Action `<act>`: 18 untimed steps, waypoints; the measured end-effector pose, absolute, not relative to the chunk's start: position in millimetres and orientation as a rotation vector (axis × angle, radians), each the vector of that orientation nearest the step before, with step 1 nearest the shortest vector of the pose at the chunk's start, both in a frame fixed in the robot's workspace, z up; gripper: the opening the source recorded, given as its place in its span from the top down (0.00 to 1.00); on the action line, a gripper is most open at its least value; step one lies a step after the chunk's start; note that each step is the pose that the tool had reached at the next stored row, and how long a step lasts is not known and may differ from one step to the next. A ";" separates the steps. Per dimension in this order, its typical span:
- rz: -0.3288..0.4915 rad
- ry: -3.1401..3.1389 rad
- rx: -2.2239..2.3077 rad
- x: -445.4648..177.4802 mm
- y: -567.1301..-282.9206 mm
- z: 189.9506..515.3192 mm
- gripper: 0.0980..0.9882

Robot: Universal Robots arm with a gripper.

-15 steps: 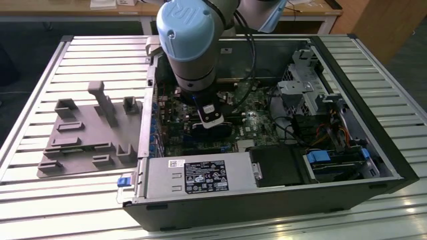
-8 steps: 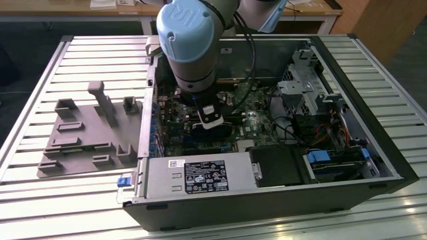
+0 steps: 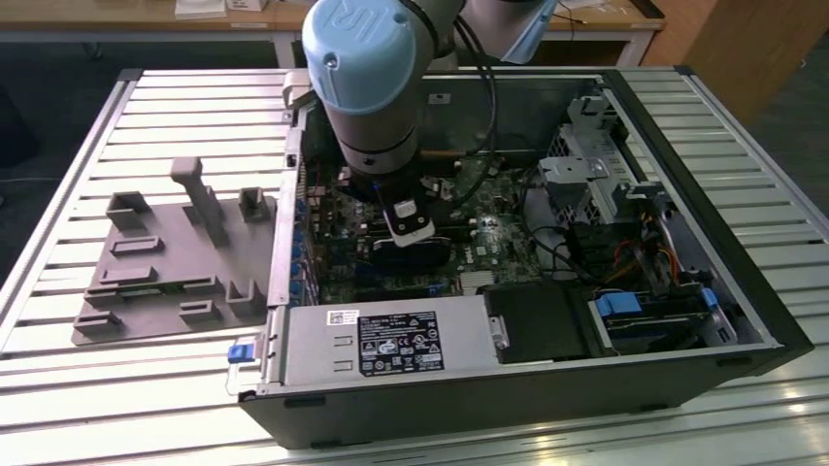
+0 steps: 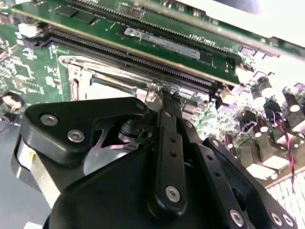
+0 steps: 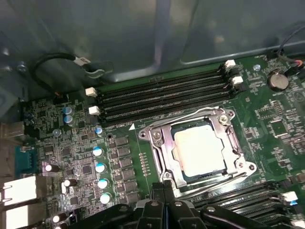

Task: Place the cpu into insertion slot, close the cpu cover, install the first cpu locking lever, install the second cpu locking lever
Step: 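Install the second cpu locking lever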

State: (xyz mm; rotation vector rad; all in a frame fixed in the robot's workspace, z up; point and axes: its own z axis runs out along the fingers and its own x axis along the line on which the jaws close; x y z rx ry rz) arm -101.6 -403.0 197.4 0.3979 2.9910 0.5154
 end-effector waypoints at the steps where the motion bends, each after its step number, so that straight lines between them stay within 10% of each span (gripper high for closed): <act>1: 0.515 2.991 0.398 -101.6 -403.0 199.8 1.00; 18: 0.447 2.992 0.412 -75.9 -402.8 211.1 1.00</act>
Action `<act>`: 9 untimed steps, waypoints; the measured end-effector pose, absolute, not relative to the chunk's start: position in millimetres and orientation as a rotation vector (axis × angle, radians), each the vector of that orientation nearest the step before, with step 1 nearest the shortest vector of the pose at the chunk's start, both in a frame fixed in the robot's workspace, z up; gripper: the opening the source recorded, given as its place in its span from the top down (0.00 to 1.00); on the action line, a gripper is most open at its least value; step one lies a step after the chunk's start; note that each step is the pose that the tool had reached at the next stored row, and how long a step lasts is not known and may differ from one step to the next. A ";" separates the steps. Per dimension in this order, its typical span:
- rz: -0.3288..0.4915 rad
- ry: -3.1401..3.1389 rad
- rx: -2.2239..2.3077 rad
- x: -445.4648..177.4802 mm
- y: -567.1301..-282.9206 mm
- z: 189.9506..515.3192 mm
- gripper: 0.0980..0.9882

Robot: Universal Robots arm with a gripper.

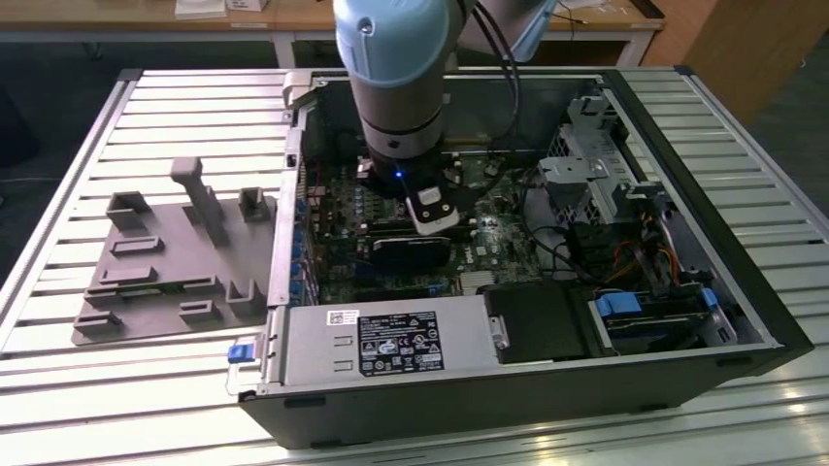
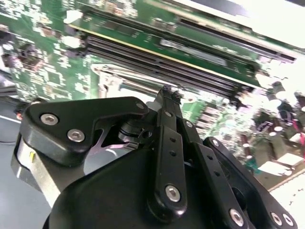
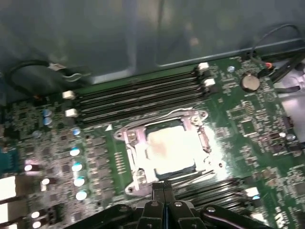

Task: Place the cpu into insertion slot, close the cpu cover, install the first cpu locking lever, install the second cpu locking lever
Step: 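Install the second cpu locking lever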

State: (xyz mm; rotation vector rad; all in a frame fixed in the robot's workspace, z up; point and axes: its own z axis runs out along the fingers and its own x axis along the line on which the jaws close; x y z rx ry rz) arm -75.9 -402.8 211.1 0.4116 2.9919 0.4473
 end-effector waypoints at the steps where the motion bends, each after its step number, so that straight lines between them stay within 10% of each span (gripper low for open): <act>1: 0.446 2.992 0.412 -73.6 -402.5 211.1 1.00; 9: 0.423 2.993 0.411 -65.0 -389.4 210.9 1.00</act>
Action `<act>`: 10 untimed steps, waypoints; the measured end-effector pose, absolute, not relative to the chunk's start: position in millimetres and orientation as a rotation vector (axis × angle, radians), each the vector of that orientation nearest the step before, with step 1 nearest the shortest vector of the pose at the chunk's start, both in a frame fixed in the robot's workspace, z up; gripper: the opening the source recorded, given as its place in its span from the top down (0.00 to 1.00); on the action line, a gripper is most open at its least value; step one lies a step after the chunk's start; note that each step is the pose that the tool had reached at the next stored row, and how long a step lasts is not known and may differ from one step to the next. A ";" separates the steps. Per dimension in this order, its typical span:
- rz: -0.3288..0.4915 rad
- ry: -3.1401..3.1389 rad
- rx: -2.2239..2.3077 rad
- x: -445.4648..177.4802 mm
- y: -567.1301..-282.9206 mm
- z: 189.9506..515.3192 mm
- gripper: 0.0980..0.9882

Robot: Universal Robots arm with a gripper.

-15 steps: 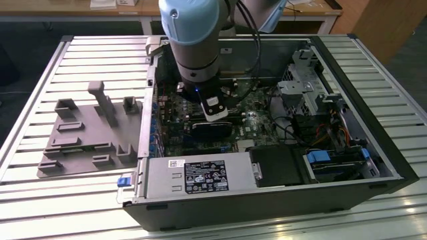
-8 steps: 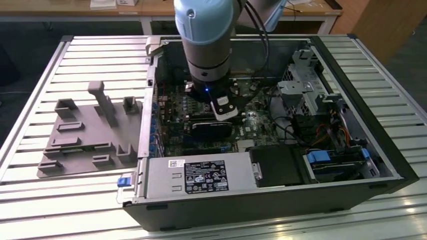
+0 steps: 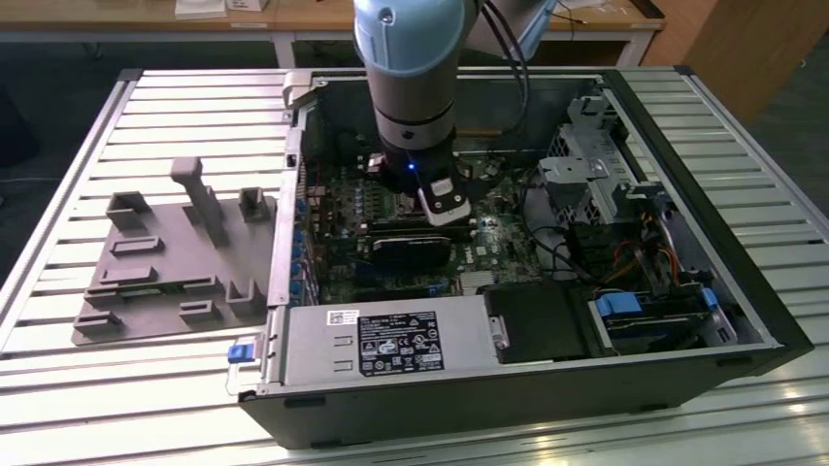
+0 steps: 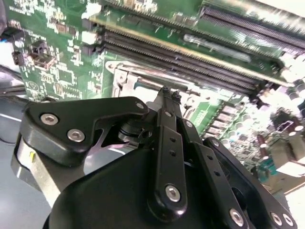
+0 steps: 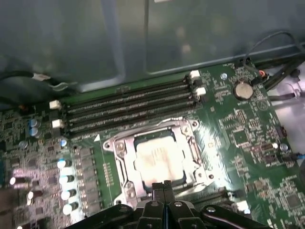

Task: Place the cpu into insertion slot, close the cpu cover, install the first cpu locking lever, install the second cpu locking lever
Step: 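Install the second cpu locking lever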

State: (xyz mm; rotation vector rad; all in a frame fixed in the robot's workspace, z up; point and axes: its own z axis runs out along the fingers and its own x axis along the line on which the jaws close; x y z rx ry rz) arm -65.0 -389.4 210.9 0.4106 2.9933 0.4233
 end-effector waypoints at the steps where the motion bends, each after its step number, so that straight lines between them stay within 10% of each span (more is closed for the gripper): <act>1: 0.417 2.994 0.410 -64.6 -386.7 211.0 1.00; 10: 0.341 2.997 0.406 -61.4 -364.3 211.0 1.00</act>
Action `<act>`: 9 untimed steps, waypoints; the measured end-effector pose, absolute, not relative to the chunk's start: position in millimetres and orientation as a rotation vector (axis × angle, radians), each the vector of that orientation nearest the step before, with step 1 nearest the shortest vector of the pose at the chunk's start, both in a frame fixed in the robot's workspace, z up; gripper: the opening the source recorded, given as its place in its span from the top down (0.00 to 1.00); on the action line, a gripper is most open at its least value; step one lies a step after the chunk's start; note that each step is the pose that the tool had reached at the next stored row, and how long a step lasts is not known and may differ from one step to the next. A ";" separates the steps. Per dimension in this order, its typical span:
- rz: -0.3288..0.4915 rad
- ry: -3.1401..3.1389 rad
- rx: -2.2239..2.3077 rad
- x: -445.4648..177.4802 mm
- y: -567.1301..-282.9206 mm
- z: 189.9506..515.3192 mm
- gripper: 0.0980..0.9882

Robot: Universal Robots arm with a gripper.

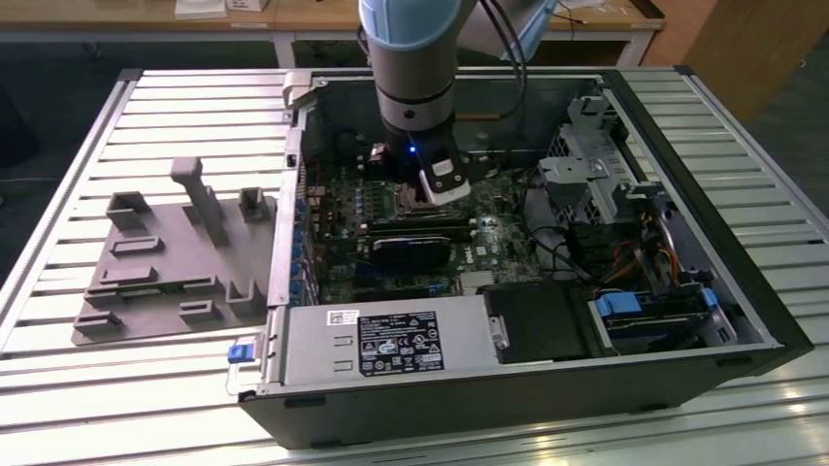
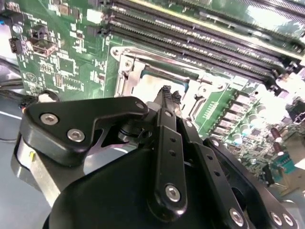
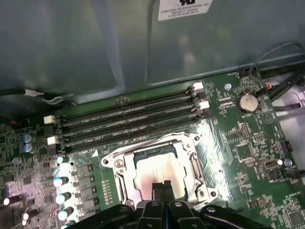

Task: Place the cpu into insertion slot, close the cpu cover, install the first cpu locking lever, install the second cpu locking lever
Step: 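Install the second cpu locking lever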

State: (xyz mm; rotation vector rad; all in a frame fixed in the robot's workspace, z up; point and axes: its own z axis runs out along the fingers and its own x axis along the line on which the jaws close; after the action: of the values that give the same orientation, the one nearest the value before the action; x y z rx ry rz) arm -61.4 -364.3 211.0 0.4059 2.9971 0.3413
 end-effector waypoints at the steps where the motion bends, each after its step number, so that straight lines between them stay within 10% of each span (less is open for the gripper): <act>1: 0.331 2.997 0.405 -61.0 -361.9 210.9 1.00; 9: 0.314 2.998 0.404 -59.0 -353.7 210.9 1.00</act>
State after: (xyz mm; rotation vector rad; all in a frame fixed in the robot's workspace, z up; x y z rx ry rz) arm -59.0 -353.7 210.9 0.4041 2.9978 0.3136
